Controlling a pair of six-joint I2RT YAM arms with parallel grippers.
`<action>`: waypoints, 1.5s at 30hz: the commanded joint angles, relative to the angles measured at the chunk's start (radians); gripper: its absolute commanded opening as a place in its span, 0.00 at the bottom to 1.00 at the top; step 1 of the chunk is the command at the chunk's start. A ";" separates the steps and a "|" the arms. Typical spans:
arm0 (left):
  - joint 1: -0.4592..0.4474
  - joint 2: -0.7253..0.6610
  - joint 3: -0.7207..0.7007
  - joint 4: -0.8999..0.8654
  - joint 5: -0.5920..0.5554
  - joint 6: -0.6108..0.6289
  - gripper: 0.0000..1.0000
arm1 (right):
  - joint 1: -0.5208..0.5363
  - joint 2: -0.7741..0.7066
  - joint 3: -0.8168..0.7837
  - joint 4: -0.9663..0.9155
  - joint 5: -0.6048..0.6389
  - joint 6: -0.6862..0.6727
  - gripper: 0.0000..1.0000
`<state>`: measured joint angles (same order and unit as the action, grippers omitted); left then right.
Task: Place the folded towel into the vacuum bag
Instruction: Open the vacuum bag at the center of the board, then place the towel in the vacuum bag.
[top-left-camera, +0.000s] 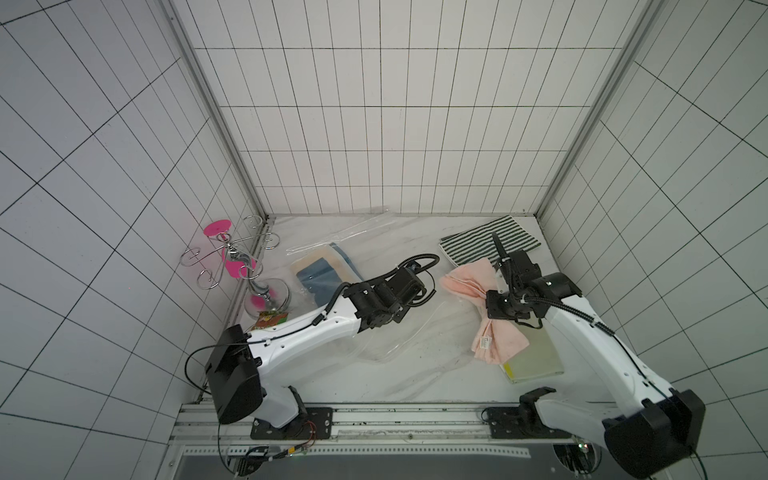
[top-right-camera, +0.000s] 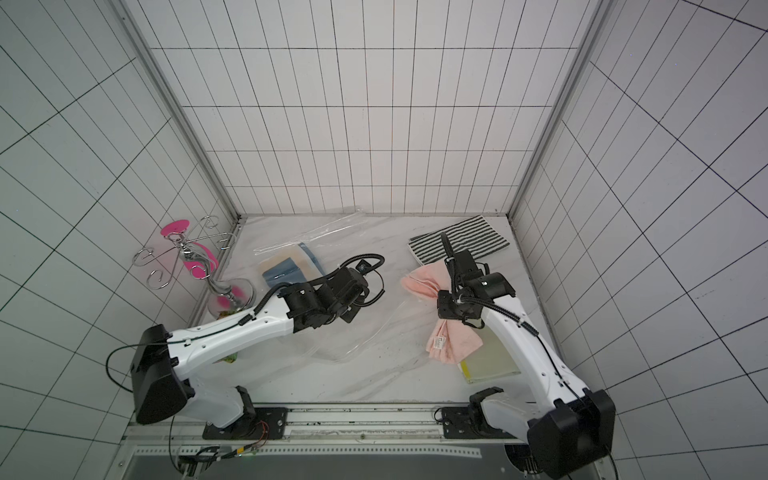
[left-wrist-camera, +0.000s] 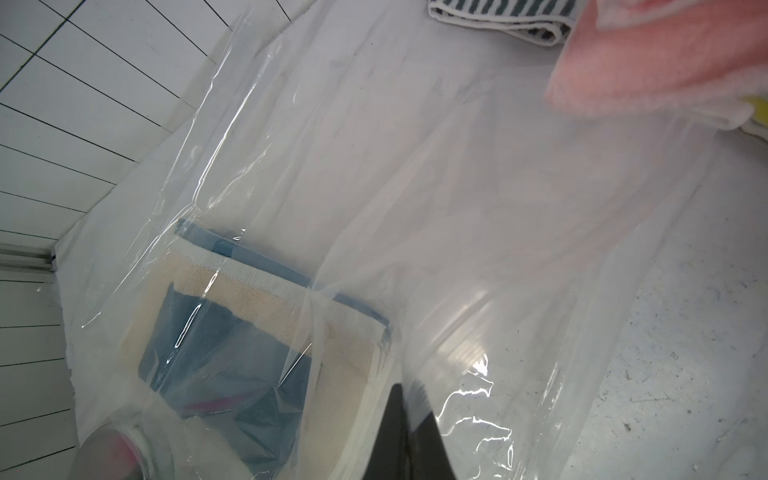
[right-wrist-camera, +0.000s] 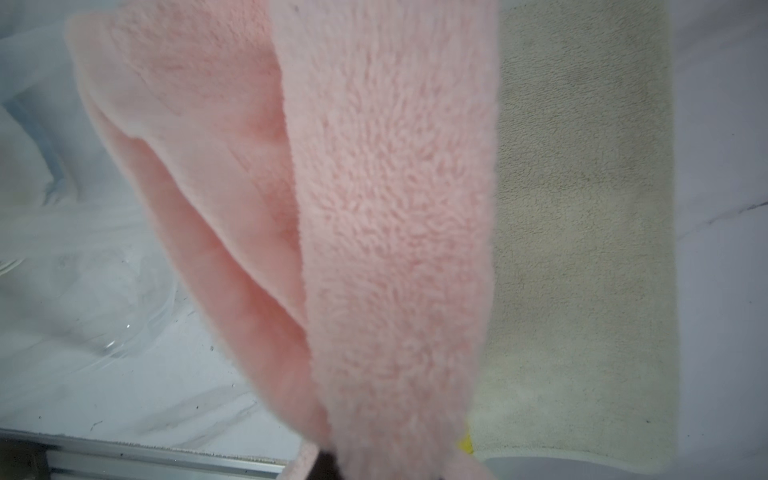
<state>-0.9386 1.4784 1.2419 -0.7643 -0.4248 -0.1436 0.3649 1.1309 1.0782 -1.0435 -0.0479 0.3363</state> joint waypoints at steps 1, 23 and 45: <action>0.011 -0.017 0.040 0.045 0.037 -0.023 0.00 | 0.091 -0.066 0.061 -0.103 -0.051 0.021 0.00; 0.023 -0.070 0.064 0.055 0.018 -0.062 0.00 | 0.610 0.197 0.000 0.218 -0.083 0.193 0.00; 0.092 -0.112 0.044 0.143 0.129 -0.064 0.00 | 0.655 0.238 -0.066 0.363 -0.152 0.225 0.00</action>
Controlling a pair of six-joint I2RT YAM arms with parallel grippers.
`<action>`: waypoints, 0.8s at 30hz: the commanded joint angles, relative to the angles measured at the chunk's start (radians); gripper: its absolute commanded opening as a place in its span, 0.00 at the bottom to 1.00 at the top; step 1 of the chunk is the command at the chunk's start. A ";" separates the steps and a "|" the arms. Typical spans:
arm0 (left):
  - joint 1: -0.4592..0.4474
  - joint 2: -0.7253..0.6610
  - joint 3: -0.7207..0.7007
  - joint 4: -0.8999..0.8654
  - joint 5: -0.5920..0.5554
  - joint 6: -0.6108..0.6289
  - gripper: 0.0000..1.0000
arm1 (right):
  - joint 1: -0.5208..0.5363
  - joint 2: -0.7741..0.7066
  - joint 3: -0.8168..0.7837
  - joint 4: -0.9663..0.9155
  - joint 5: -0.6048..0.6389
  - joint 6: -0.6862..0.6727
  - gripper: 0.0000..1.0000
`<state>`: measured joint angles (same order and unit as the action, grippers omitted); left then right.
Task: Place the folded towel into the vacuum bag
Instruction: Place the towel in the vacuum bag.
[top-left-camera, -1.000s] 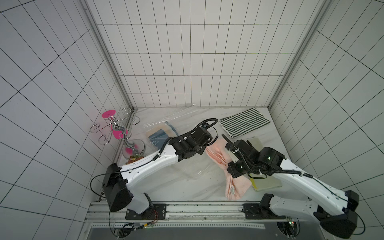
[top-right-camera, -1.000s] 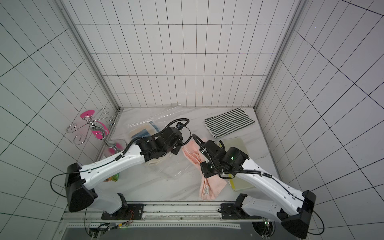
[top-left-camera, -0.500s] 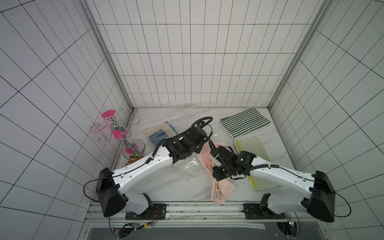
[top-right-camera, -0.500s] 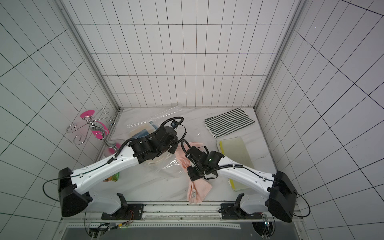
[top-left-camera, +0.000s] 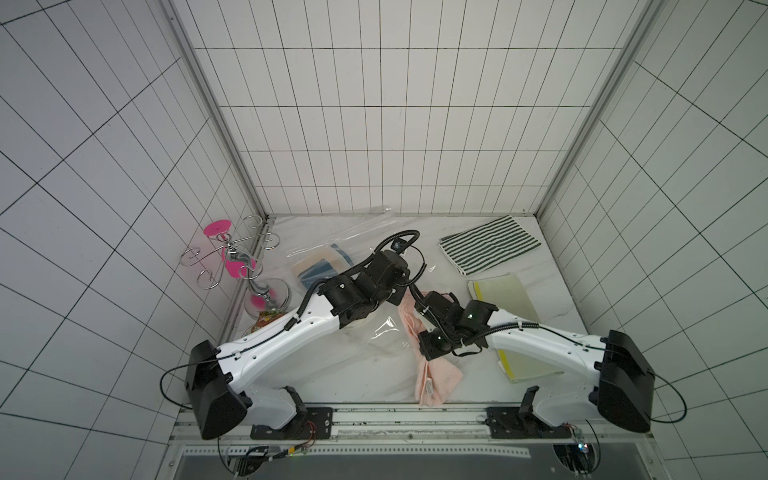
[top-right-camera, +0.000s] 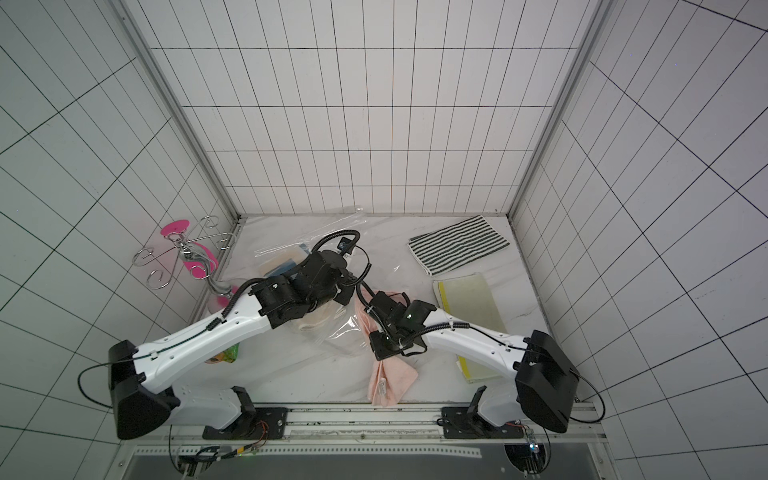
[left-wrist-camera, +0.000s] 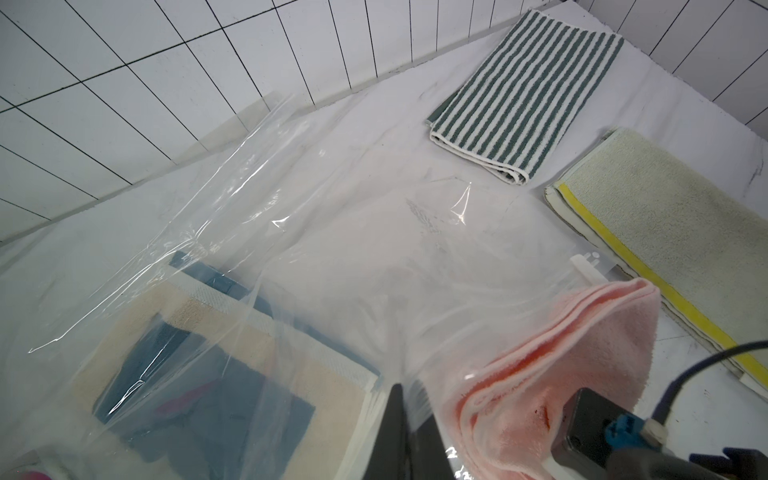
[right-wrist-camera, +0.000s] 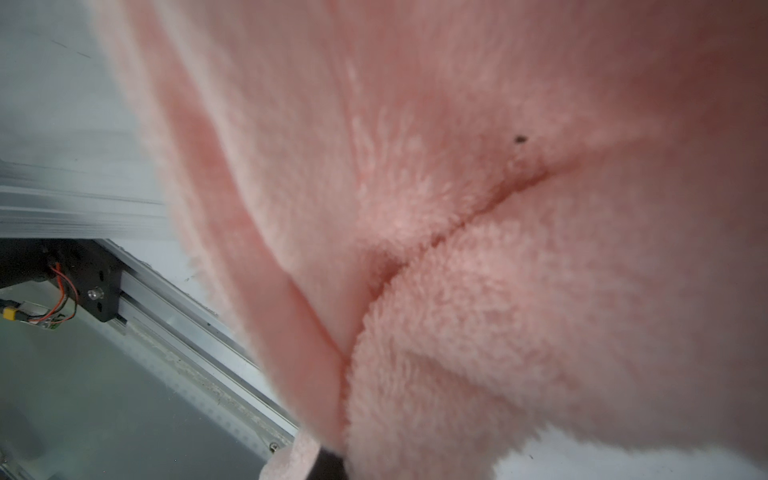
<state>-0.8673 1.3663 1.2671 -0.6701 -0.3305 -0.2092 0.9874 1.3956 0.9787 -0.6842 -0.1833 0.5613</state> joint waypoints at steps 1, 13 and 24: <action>0.032 0.007 0.029 0.056 0.051 0.000 0.00 | 0.042 -0.038 0.019 -0.012 -0.008 -0.001 0.00; 0.071 0.112 0.100 0.114 0.135 -0.022 0.00 | -0.002 -0.058 0.014 -0.095 0.006 -0.103 0.00; 0.071 0.163 0.129 0.112 0.163 0.008 0.00 | -0.293 0.124 0.300 -0.054 -0.028 -0.236 0.00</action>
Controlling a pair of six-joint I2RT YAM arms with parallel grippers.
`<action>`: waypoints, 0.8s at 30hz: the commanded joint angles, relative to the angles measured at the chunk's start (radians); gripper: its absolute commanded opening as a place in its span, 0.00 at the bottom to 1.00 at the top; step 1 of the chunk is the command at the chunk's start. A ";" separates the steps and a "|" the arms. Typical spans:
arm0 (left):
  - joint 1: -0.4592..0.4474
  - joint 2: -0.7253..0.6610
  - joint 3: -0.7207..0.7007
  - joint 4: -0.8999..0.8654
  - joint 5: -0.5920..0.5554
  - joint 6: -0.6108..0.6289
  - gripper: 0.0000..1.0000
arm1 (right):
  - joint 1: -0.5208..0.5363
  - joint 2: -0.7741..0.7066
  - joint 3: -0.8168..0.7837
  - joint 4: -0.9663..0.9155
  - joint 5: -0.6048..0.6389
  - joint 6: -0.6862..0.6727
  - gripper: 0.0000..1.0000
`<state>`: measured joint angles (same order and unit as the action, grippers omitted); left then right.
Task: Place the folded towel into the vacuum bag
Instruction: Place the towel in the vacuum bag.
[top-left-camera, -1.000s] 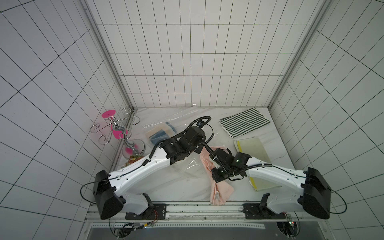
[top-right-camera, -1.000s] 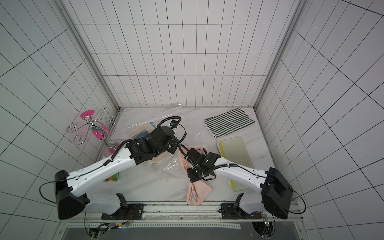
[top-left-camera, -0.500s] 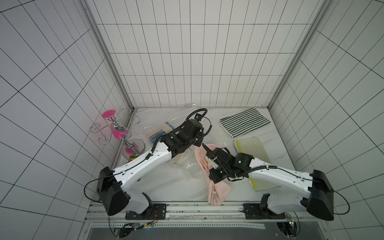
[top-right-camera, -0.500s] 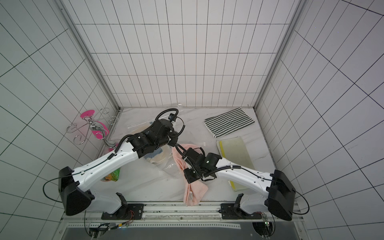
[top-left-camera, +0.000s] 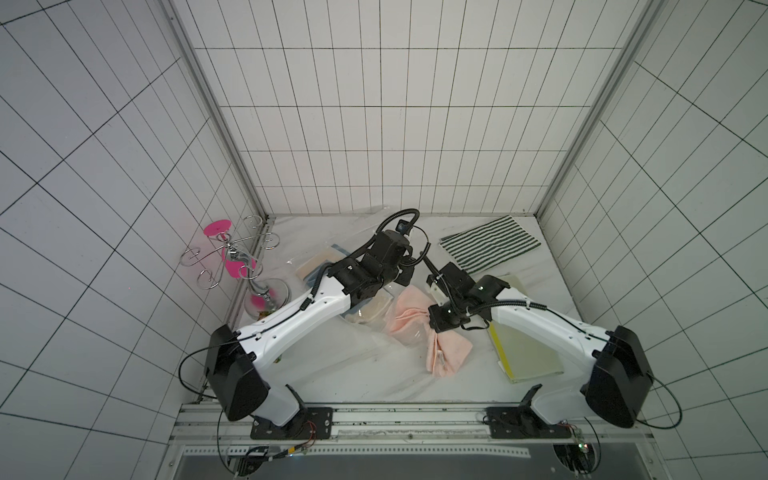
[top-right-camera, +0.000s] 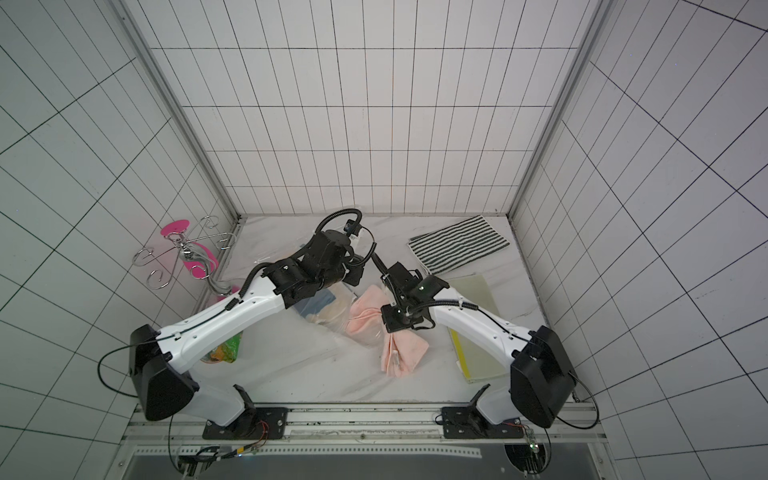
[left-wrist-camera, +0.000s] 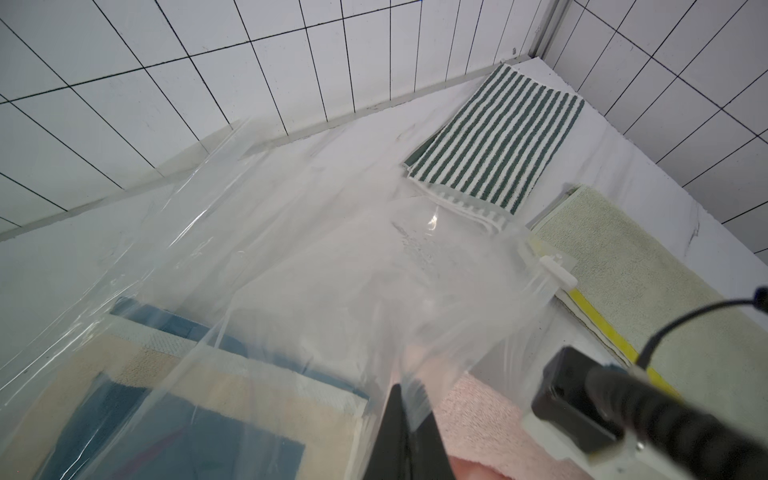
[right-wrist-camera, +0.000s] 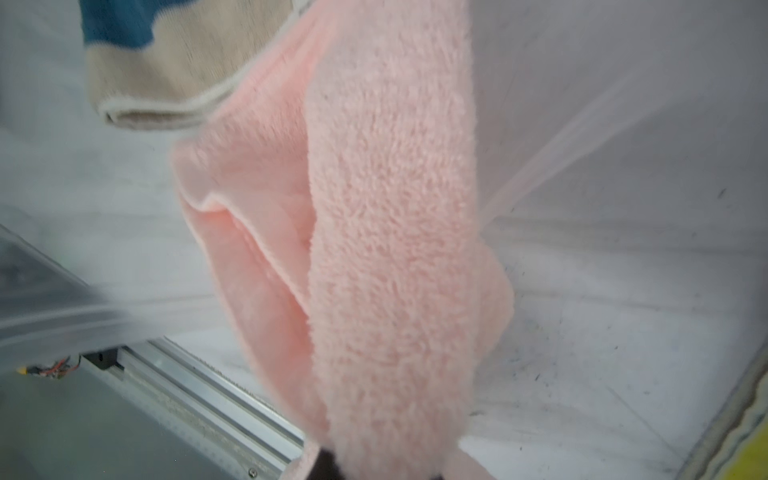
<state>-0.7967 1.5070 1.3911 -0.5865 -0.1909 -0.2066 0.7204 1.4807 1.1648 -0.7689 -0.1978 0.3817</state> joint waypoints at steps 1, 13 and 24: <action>0.001 0.018 -0.003 0.033 0.024 0.003 0.00 | -0.031 0.059 0.136 0.046 -0.020 -0.062 0.00; 0.001 -0.004 -0.071 0.051 0.173 -0.042 0.00 | -0.086 0.199 0.171 0.210 0.125 -0.151 0.00; -0.011 0.008 -0.147 0.053 0.233 -0.080 0.00 | -0.121 0.252 0.290 0.298 0.079 -0.201 0.00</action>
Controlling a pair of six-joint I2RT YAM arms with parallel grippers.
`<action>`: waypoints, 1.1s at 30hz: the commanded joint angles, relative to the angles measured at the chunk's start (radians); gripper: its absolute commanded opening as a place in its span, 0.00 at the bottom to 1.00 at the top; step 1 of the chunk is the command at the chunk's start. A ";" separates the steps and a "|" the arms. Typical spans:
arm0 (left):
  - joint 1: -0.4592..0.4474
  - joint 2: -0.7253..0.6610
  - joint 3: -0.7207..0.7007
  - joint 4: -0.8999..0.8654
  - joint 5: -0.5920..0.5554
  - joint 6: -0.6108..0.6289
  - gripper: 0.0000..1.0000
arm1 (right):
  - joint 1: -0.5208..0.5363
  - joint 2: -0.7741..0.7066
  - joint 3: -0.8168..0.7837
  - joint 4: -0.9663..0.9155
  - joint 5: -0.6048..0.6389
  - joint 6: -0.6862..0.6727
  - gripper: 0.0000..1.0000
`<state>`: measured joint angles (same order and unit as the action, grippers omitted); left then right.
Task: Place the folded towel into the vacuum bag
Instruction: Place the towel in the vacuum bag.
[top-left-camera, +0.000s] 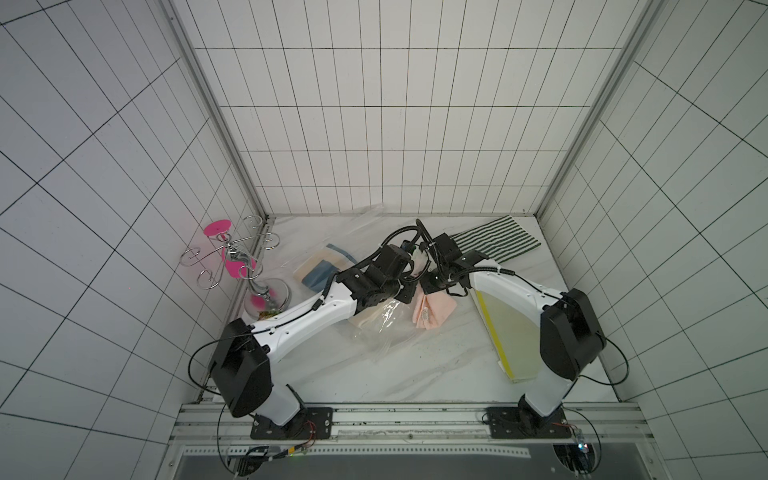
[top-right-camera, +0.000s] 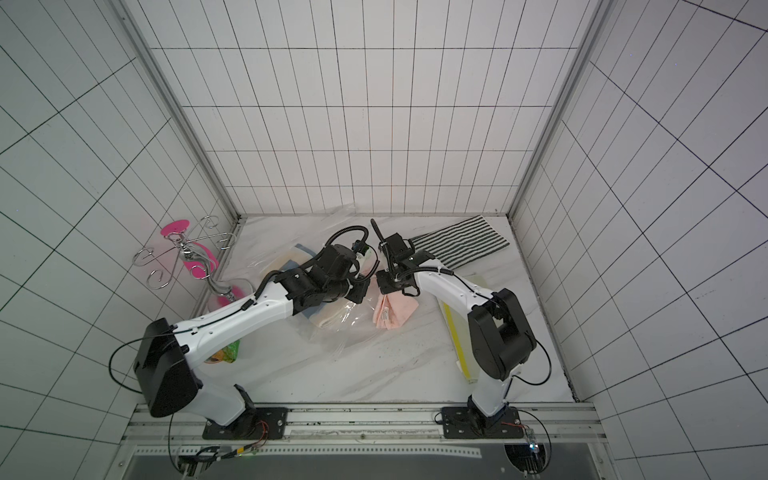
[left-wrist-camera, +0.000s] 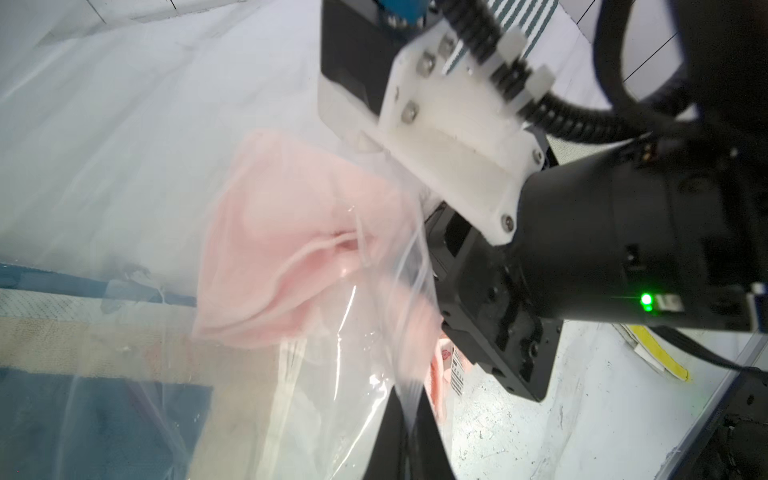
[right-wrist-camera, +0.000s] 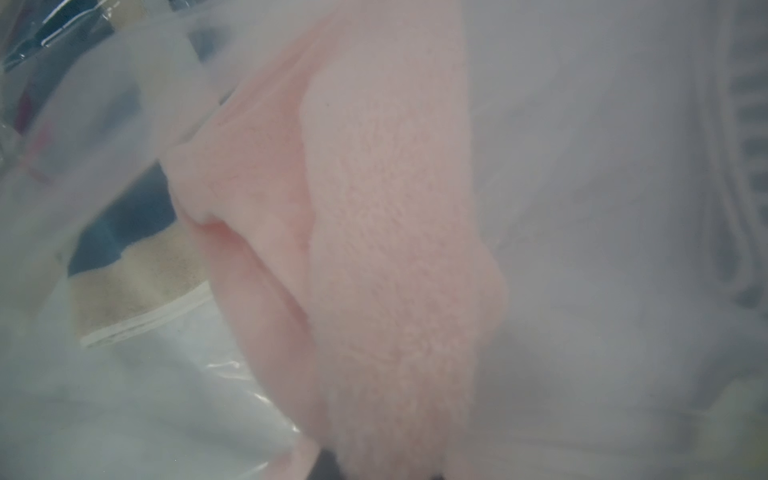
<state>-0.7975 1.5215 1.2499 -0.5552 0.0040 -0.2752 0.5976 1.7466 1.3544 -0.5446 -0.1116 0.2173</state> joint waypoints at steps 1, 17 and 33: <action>-0.011 -0.006 -0.002 0.023 0.042 -0.010 0.00 | 0.004 -0.013 0.118 0.080 -0.018 -0.038 0.00; -0.010 -0.014 -0.006 0.013 0.000 0.003 0.00 | -0.034 0.199 0.123 0.100 0.037 -0.001 0.55; -0.033 -0.025 0.025 0.001 0.066 -0.011 0.00 | -0.056 -0.360 -0.420 0.126 -0.020 0.312 0.78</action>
<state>-0.8024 1.5105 1.2488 -0.5648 0.0284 -0.2733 0.5495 1.4631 1.0428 -0.4557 -0.1539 0.3840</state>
